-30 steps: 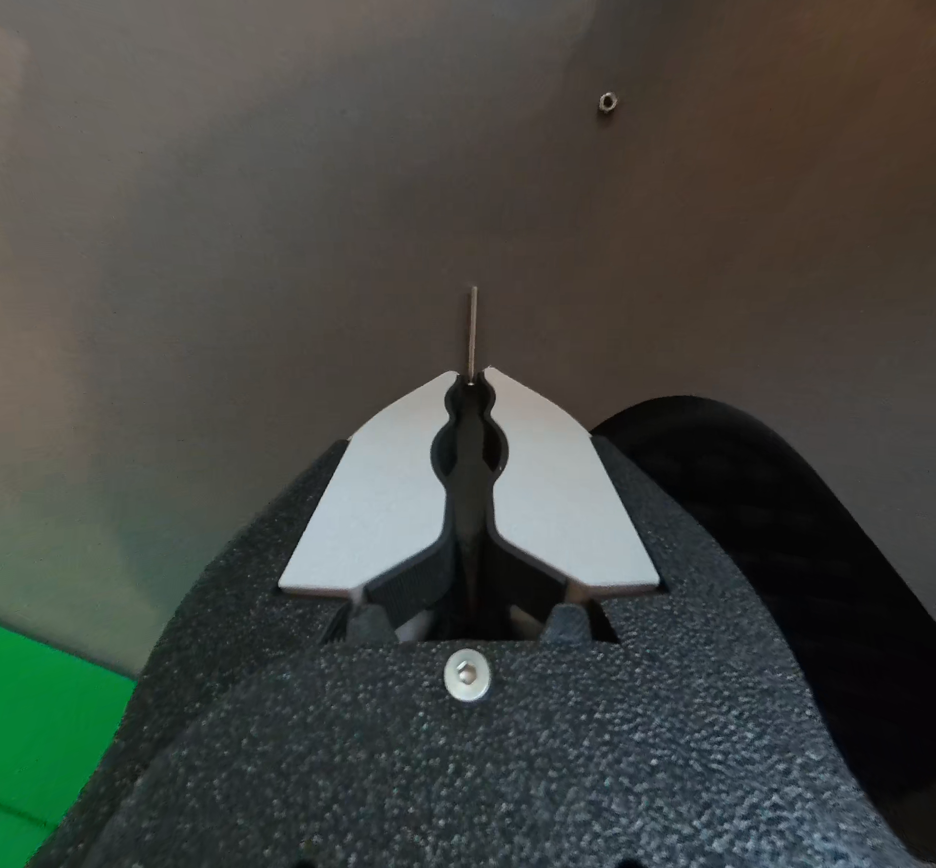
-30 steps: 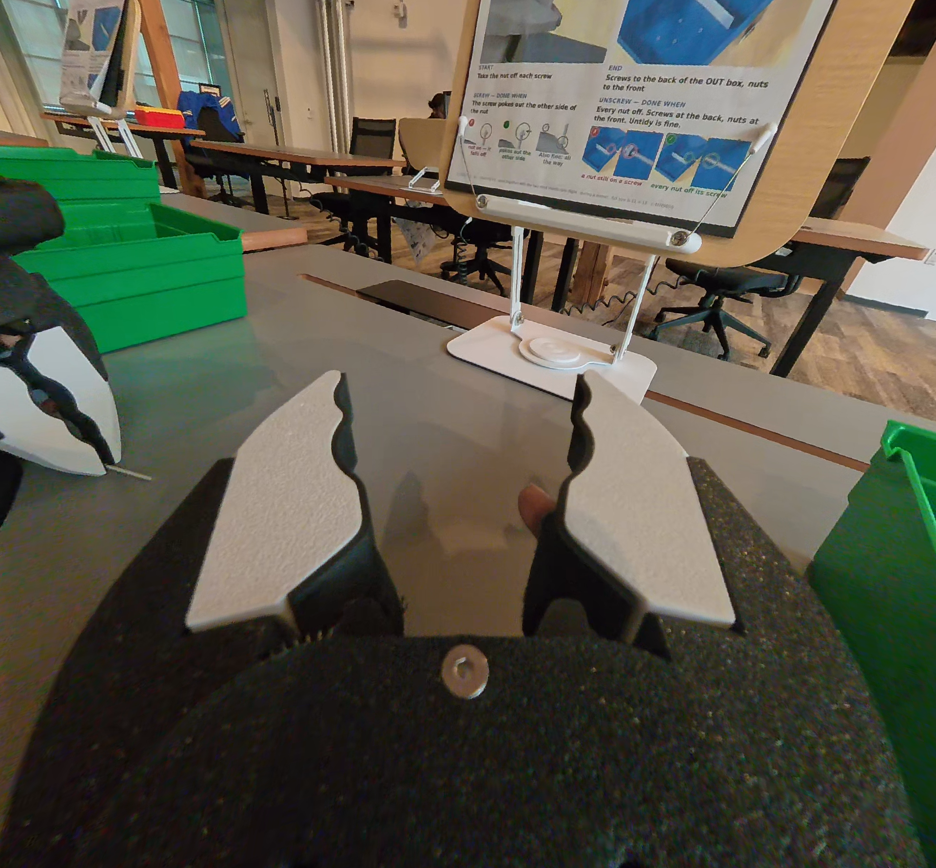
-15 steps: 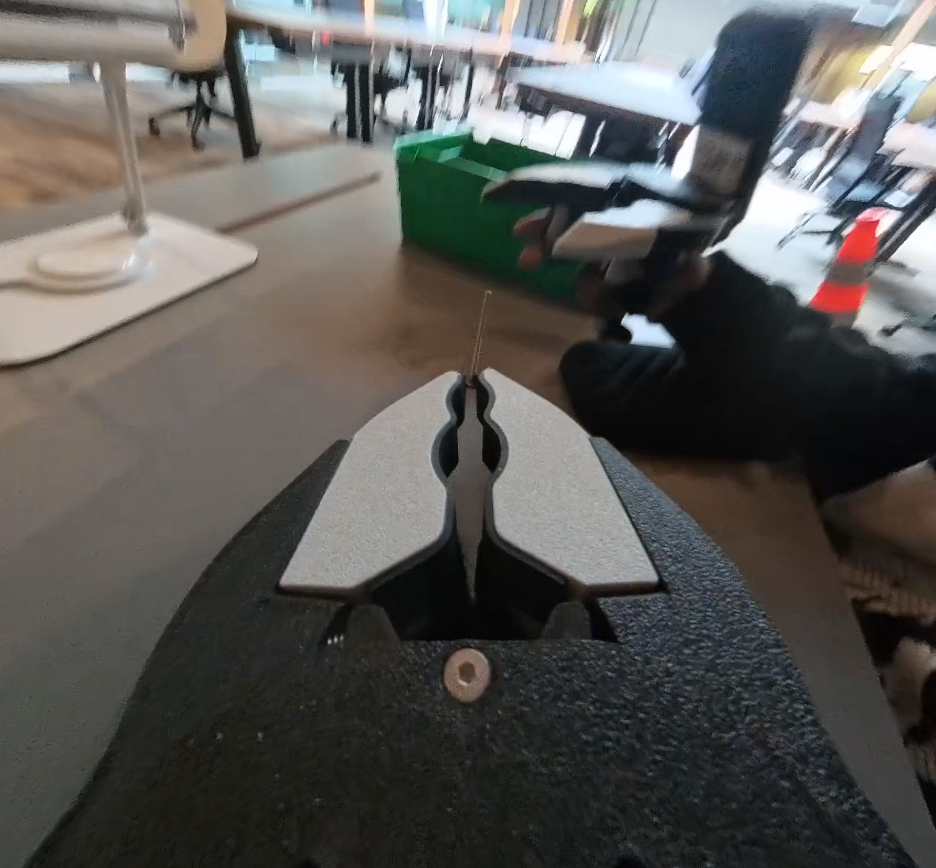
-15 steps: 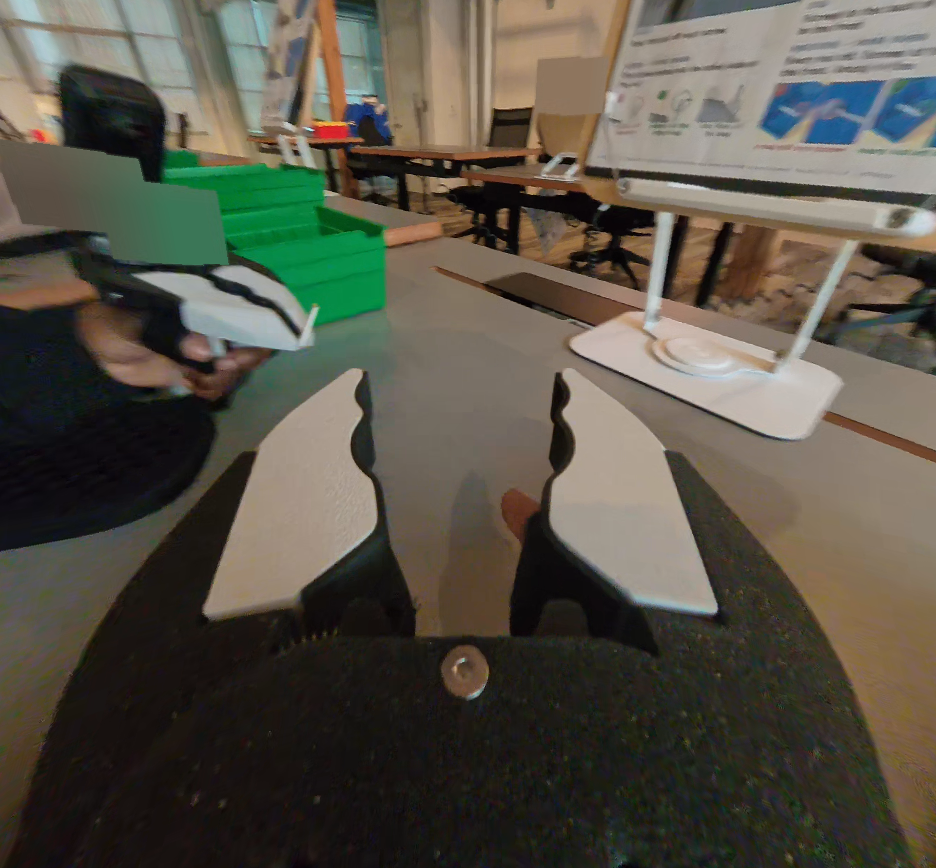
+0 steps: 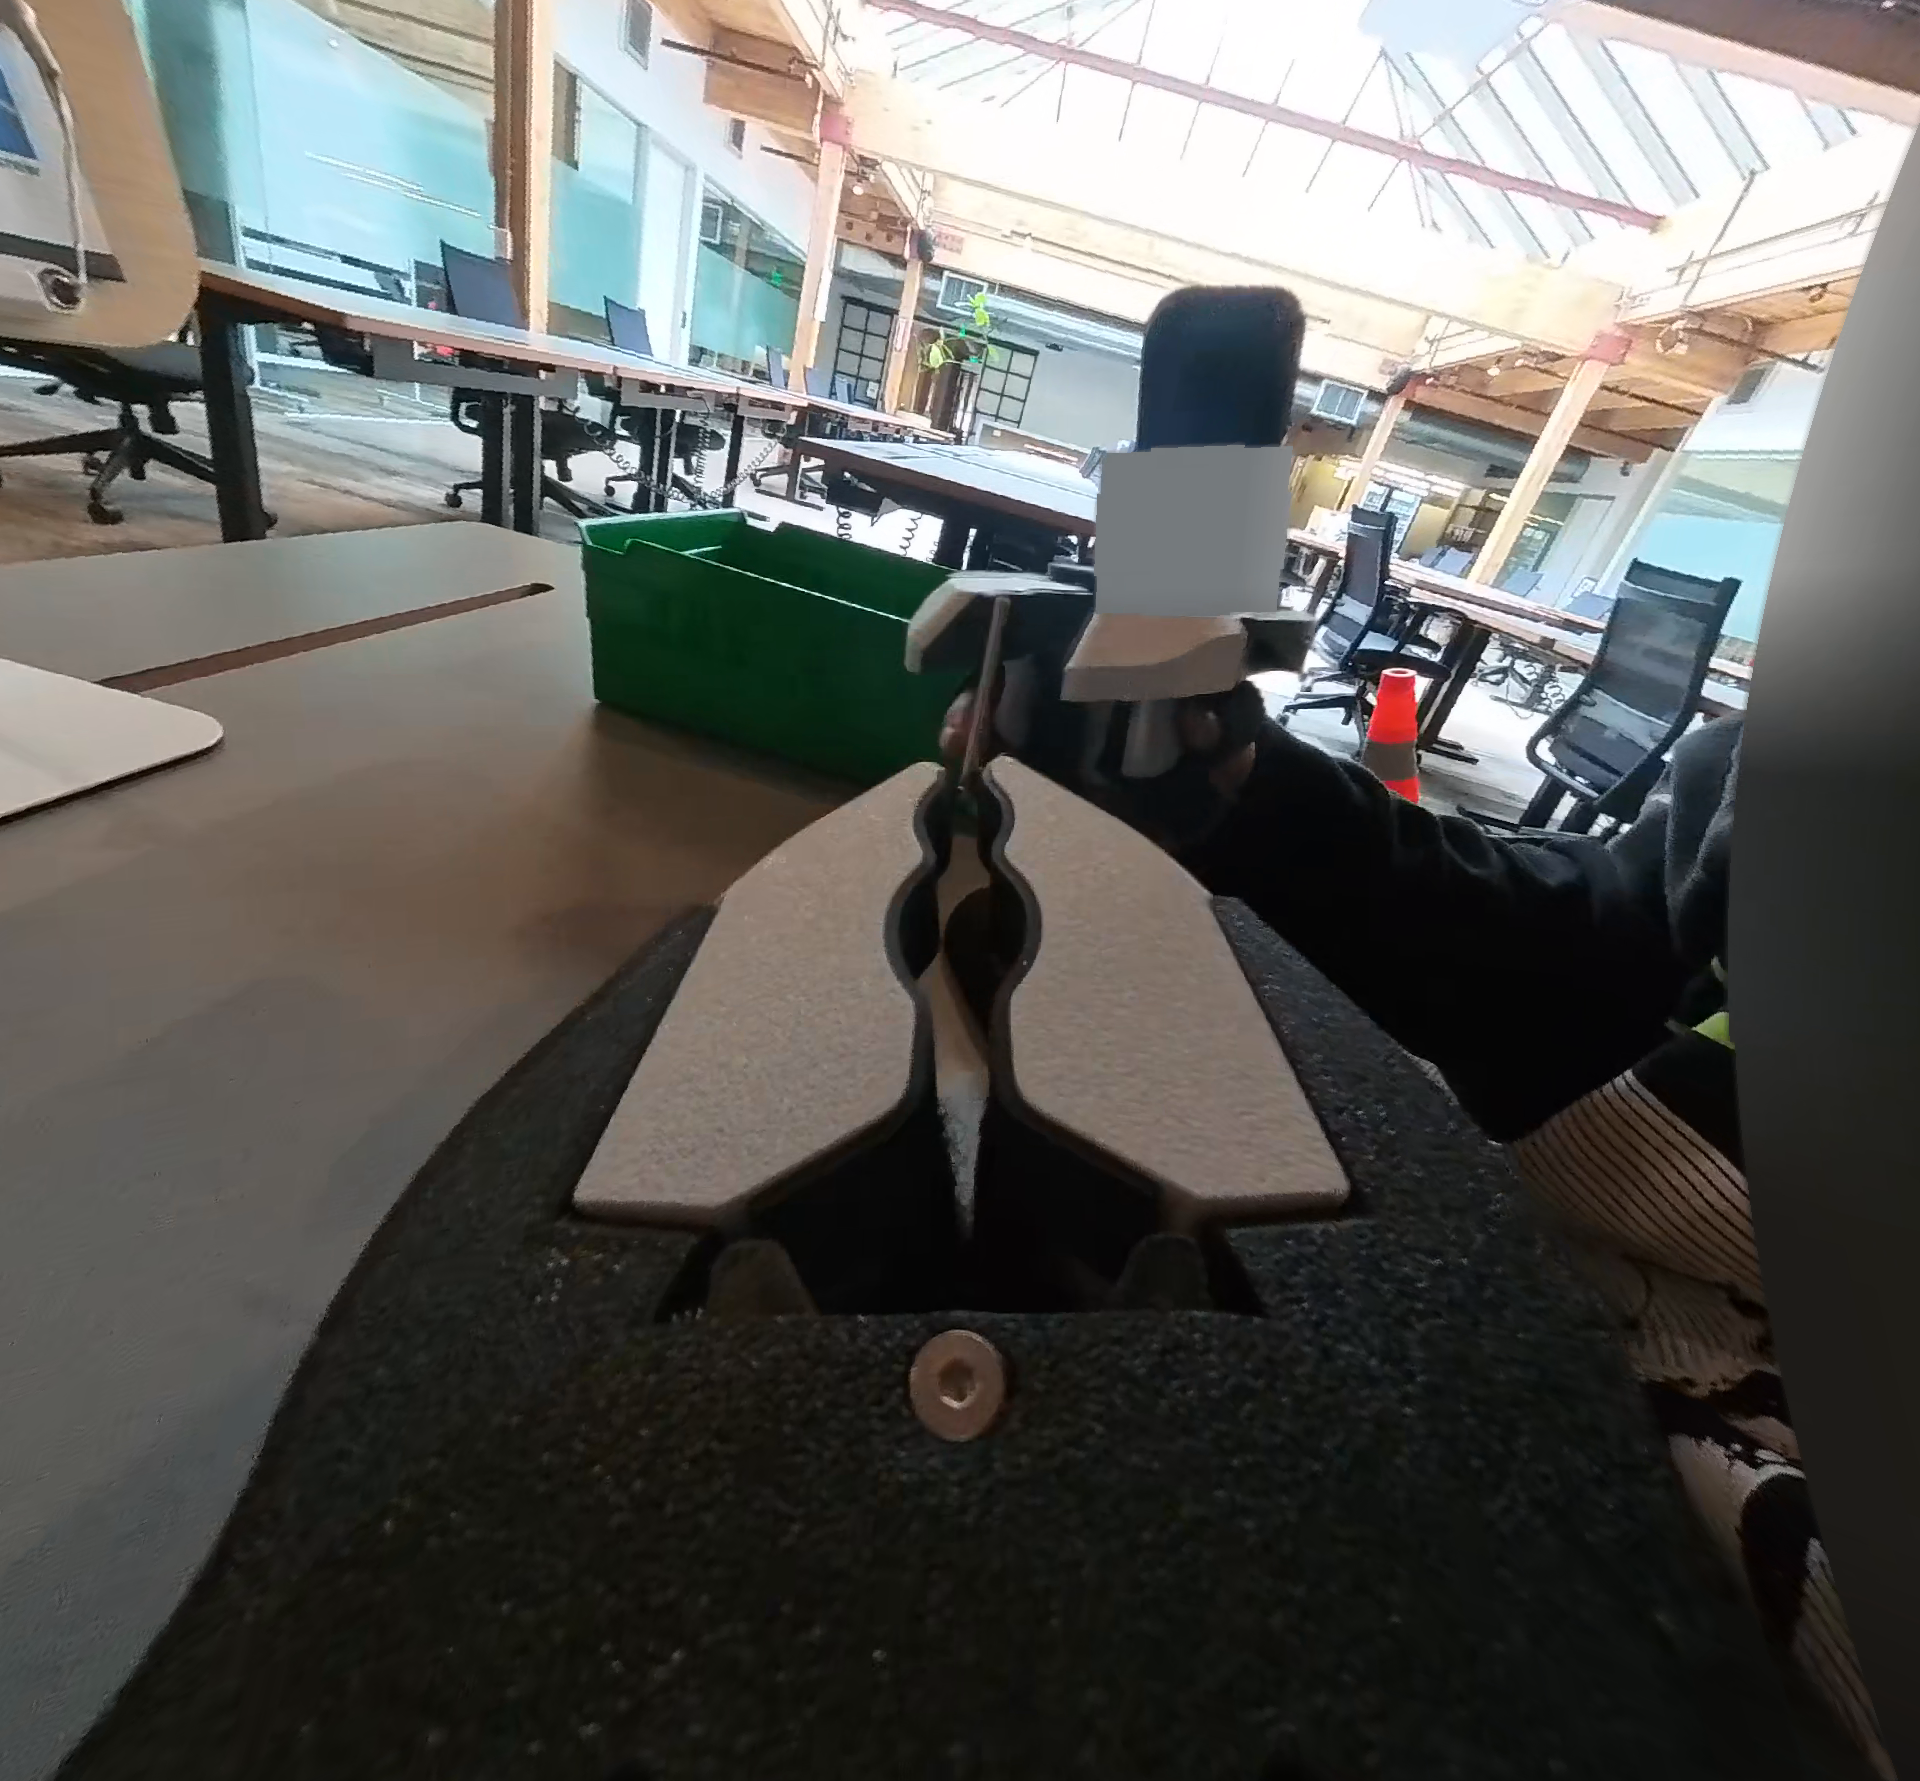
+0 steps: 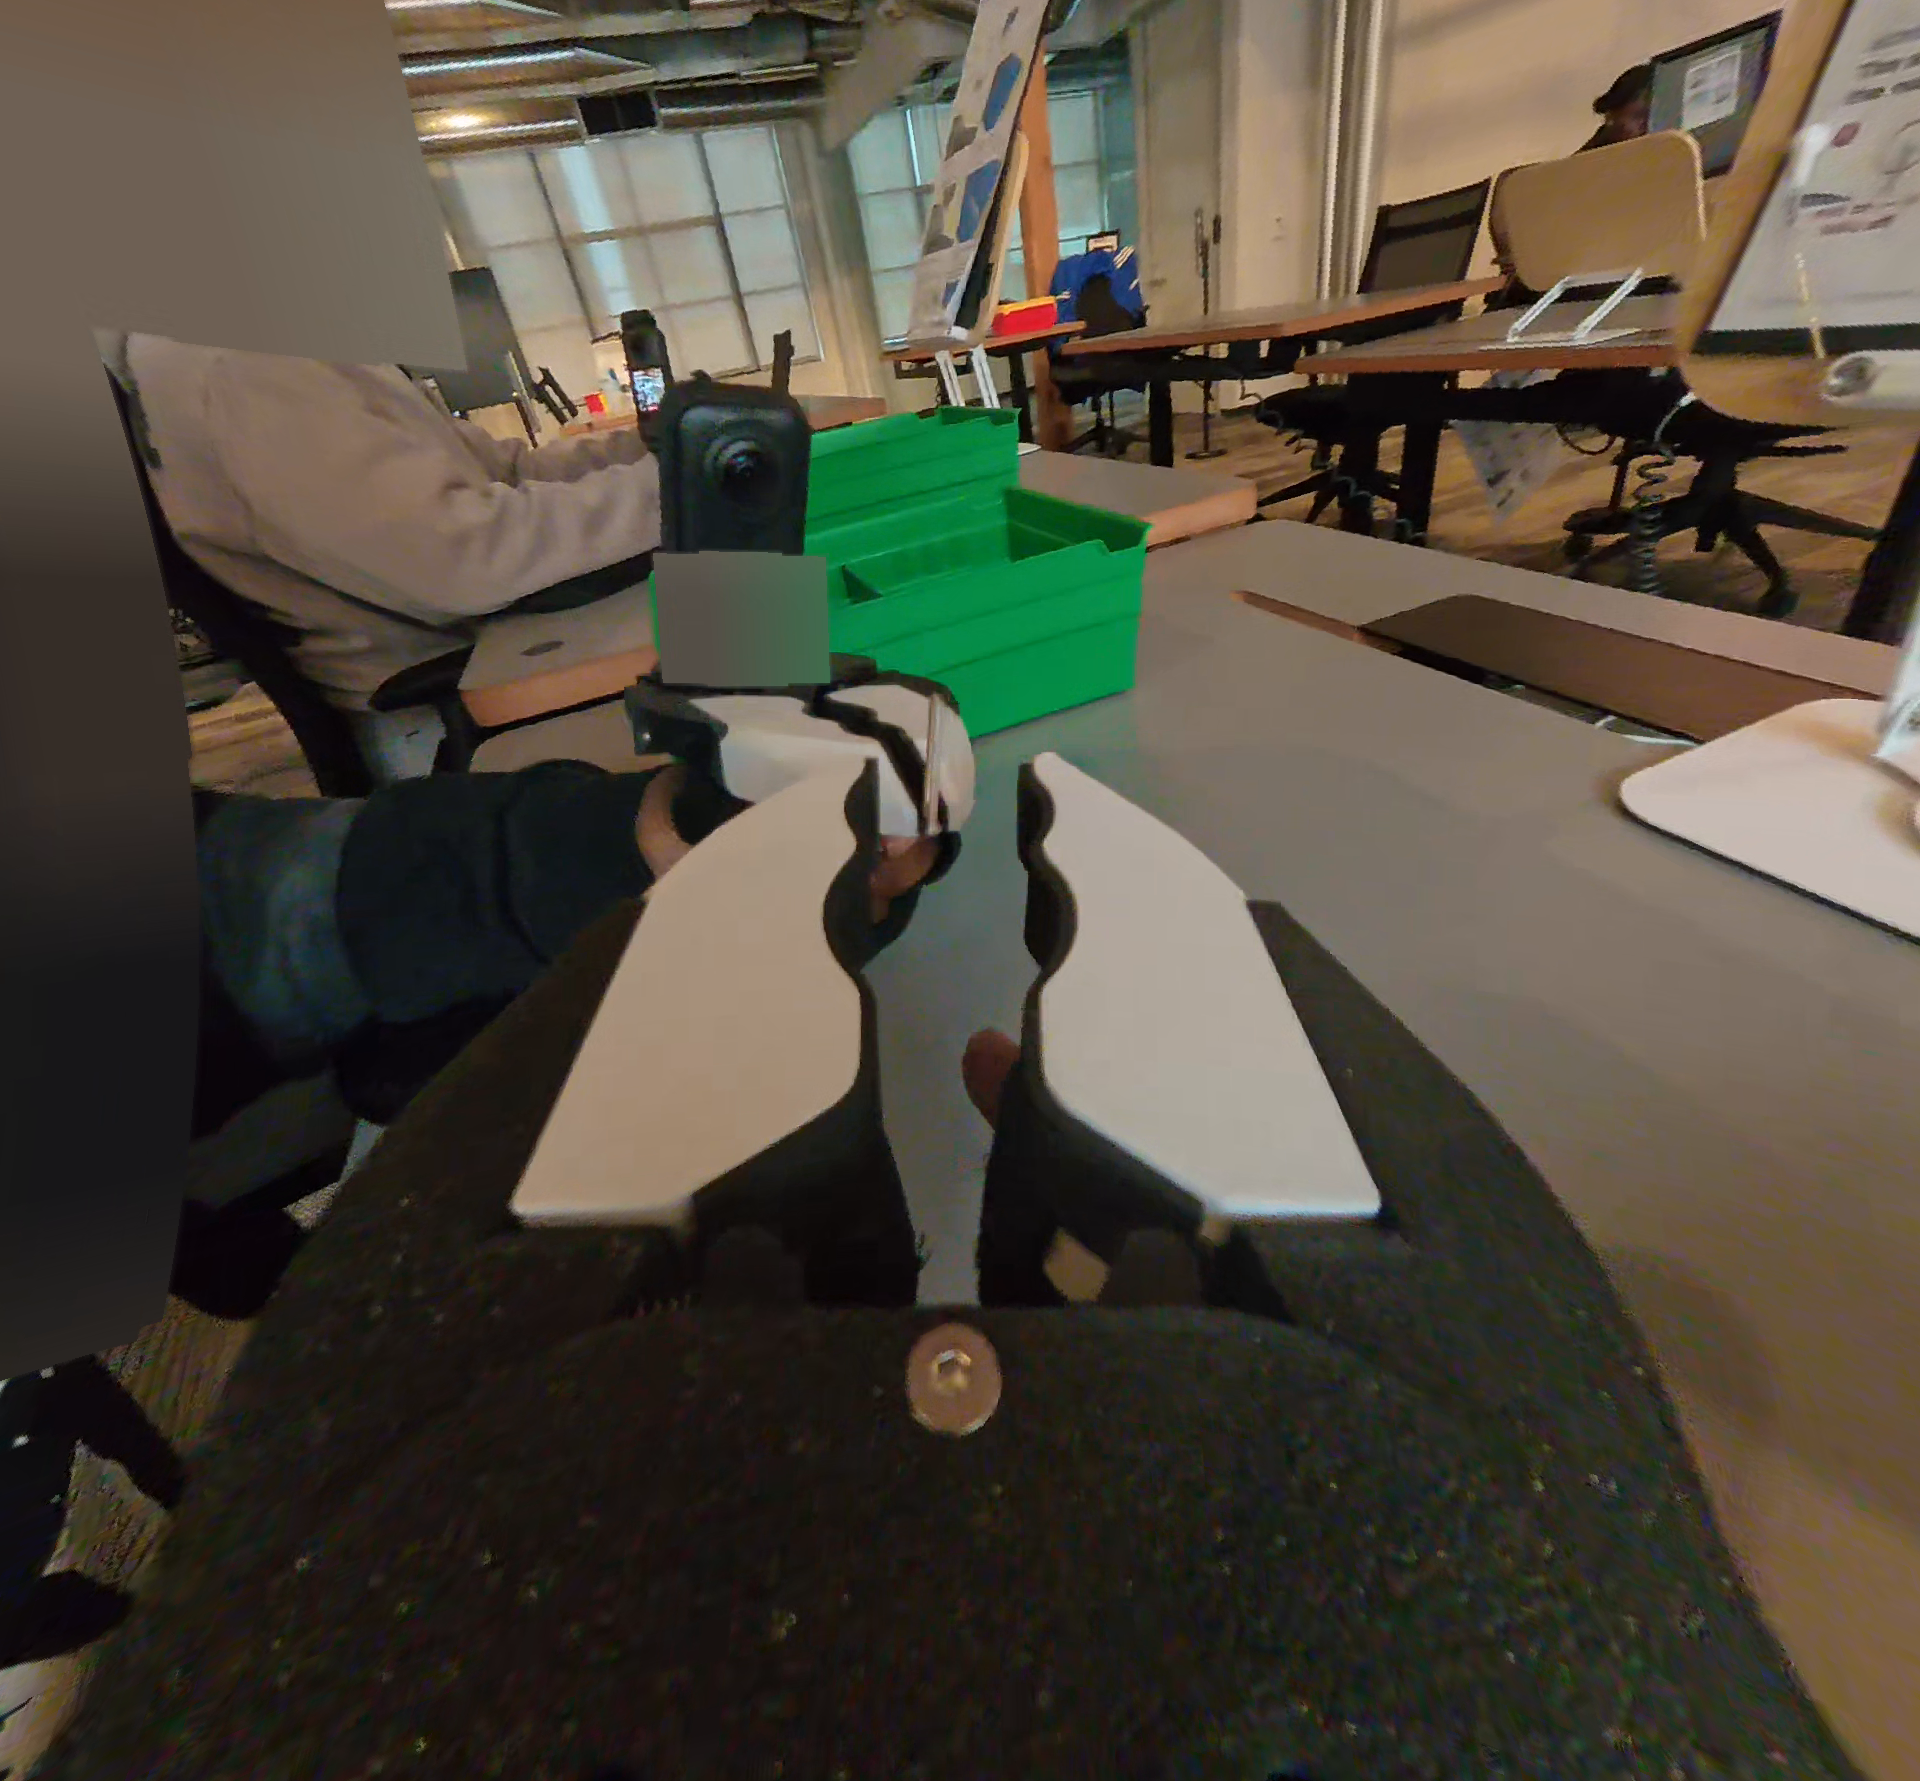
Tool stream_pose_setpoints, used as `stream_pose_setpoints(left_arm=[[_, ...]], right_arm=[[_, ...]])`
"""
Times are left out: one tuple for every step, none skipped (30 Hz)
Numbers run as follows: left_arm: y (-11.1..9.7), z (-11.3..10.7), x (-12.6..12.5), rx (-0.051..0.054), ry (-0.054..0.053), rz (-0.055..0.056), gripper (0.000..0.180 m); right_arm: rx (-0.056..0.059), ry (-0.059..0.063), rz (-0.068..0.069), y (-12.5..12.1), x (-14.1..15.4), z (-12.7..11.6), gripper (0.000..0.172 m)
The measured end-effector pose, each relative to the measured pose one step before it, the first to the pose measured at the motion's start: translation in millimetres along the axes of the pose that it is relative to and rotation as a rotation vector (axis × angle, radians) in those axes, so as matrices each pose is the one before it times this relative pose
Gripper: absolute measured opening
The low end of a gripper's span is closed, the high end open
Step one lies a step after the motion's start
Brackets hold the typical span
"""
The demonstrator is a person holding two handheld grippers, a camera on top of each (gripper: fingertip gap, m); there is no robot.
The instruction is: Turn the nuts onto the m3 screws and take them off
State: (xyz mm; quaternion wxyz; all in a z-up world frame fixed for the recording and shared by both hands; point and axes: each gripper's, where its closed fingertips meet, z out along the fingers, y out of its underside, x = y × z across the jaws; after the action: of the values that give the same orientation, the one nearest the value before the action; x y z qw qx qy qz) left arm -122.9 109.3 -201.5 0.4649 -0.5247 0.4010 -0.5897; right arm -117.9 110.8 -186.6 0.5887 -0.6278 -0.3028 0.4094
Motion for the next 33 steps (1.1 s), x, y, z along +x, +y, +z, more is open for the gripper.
stream_pose_setpoints(left_arm=[[-0.03,0.41,1.03,-0.0003,0.0033,0.0020,0.002],[0.16,0.42,1.03,-0.0015,0.0035,0.0038,0.002],[0.43,0.36,1.41,-0.0037,0.0065,0.0023,0.002],[0.79,0.37,1.29,-0.0047,0.0048,0.0015,0.003],[0.98,0.44,0.63,-0.0048,0.0014,0.0025,0.003],[0.86,0.10,0.41,-0.0041,-0.0007,0.0033,0.003],[0.71,-0.11,0.19,-0.0046,-0.0015,0.0058,0.003],[0.92,-0.27,0.00,-0.0087,-0.0032,0.0105,0.003],[1.66,-0.10,-0.15,-0.0146,-0.0053,0.0117,0.003],[2.06,-0.15,-0.15,-0.0163,-0.0053,0.0110,0.004],[2.09,-0.07,0.02,-0.0134,-0.0051,0.0122,0.007],[2.31,0.03,-0.10,-0.0131,-0.0053,0.0113,0.010],[2.18,-0.08,0.21,-0.0120,-0.0024,0.0083,0.014],[2.08,0.05,0.08,-0.0131,-0.0029,0.0069,0.016],[2.32,0.25,-0.26,-0.0171,-0.0062,0.0092,0.016],[2.44,0.38,-0.13,-0.0180,-0.0055,0.0129,0.017],[1.59,0.42,0.21,-0.0131,-0.0046,0.0131,0.017],[1.04,0.37,0.49,-0.0084,-0.0026,0.0112,0.017],[0.66,0.29,0.44,-0.0066,-0.0021,0.0088,0.016],[0.71,0.15,0.30,-0.0072,-0.0020,0.0080,0.016],[0.99,0.24,0.19,-0.0087,-0.0029,0.0093,0.015],[0.99,0.15,-0.01,-0.0073,-0.0034,0.0095,0.014],[0.74,0.08,0.13,-0.0055,-0.0022,0.0070,0.014],[0.97,0.17,0.18,-0.0060,-0.0003,0.0039,0.014],[0.73,0.20,0.15,-0.0043,0.0002,0.0012,0.013],[0.24,0.19,0.06,-0.0004,0.0002,-0.0006,0.013],[-0.06,0.00,0.15,0.0013,0.0013,-0.0014,0.013],[-0.28,-0.01,-0.07,0.0013,0.0009,-0.0015,0.013],[-0.30,-0.09,-0.16,0.0017,-0.0010,-0.0008,0.012],[-0.11,-0.03,-0.07,0.0009,0.0002,-0.0002,0.011],[0.08,0.05,0.21,-0.0006,0.0010,0.0003,0.010],[0.28,0.10,-0.01,-0.0014,-0.0011,0.0009,0.010],[0.32,0.17,-0.16,-0.0018,-0.0013,0.0012,0.009]], right_arm=[[-0.0060,-0.0037,-0.0039,0.11,-1.36,1.65,0.021],[-0.0048,-0.0023,-0.0042,-0.09,-1.01,1.47,0.017],[0.0000,-0.0012,-0.0038,-0.56,-0.69,1.10,0.013],[0.0023,-0.0028,-0.0034,-0.80,-0.76,0.78,0.008],[-0.0048,-0.0062,-0.0046,-0.14,-1.35,0.63,0.003],[-0.0117,-0.0020,-0.0084,0.44,-1.24,0.34,0.001],[-0.0123,0.0047,-0.0130,0.37,-0.73,0.27,0.001],[-0.0161,0.0023,-0.0095,0.80,-1.15,0.38,0.001],[-0.0238,0.0087,-0.0046,1.58,-0.16,0.51,0.001],[-0.0236,0.0039,-0.0039,1.35,-0.42,0.48,0.001],[-0.0146,0.0008,-0.0021,-0.11,-0.90,0.33,0.001],[-0.0034,0.0024,-0.0011,-1.90,-0.61,-0.08,0.001],[-0.0060,0.0020,-0.0016,-1.60,-0.60,0.09,0.001],[-0.0054,-0.0005,-0.0039,-1.56,-1.25,0.41,0.001],[-0.0048,-0.0026,-0.0036,-1.30,-1.58,1.01,0.001],[-0.0073,-0.0022,-0.0046,-0.55,-1.51,1.50,0.001],[-0.0109,0.0004,-0.0062,0.34,-1.03,1.73,0.001],[-0.0128,0.0021,-0.0032,0.88,-0.29,1.79,0.001],[-0.0120,-0.0016,0.0012,1.10,-0.30,1.74,0.001],[-0.0123,-0.0052,0.0031,1.50,-0.68,1.64,0.001],[-0.0125,-0.0025,0.0018,1.93,-0.31,1.51,0.001],[-0.0124,0.0025,-0.0008,2.02,0.40,1.36,0.001],[-0.0106,0.0015,-0.0019,1.77,0.27,0.99,0.001],[-0.0041,-0.0021,0.0010,0.82,-0.17,0.77,0.001],[-0.0028,-0.0030,0.0052,0.38,-0.06,0.43,0.001],[-0.0055,-0.0001,0.0028,0.72,0.18,0.40,0.001],[-0.0047,0.0003,-0.0015,0.70,0.23,0.19,0.001],[0.0003,-0.0022,-0.0002,0.14,-0.31,0.15,0.001],[-0.0015,-0.0040,0.0034,0.39,-0.48,0.31,0.001],[-0.0023,-0.0015,0.0011,0.47,-0.04,0.34,0.001],[-0.0008,0.0024,-0.0007,0.46,0.44,0.16,0.001],[0.0006,0.0009,0.0004,0.09,0.33,0.09,0.001],[-0.0002,-0.0032,0.0014,0.26,-0.10,0.14,0.001]])
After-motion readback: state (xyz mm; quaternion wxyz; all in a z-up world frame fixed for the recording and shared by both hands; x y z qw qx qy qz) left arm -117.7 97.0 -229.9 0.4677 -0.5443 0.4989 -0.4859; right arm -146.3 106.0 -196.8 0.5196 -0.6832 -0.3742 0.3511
